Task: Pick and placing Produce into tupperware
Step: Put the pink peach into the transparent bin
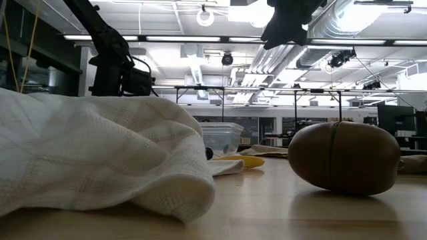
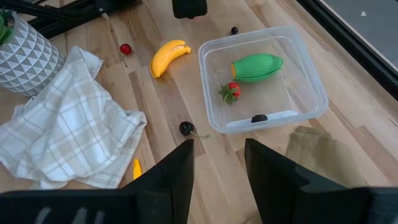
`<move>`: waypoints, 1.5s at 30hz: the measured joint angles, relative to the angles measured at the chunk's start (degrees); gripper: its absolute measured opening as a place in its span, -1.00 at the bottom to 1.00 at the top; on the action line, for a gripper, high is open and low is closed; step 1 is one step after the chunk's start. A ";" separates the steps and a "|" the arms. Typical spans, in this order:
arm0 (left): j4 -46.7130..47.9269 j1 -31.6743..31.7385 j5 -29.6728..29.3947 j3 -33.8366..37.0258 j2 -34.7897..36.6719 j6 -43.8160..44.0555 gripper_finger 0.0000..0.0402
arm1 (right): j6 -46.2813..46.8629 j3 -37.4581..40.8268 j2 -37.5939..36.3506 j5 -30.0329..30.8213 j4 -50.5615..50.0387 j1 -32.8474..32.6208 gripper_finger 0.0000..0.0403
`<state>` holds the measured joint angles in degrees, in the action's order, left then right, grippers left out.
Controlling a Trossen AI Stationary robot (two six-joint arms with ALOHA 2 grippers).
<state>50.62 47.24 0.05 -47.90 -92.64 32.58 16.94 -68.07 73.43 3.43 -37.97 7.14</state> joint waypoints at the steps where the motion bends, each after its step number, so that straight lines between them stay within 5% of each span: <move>1: -0.03 0.00 -0.32 0.01 0.00 0.01 -0.25 | -0.03 0.00 0.00 0.01 0.00 0.00 -0.34; 29: -2.60 0.00 -0.50 0.00 0.00 0.20 -0.26 | -0.06 0.00 0.00 0.03 -0.03 0.00 -0.34; 45: -2.48 0.00 0.83 -0.04 0.00 -0.70 -0.74 | -0.49 0.00 0.00 0.03 -0.03 0.00 -0.34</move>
<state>48.14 47.24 0.89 -47.94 -92.64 31.88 16.45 -68.07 73.43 3.46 -38.00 7.14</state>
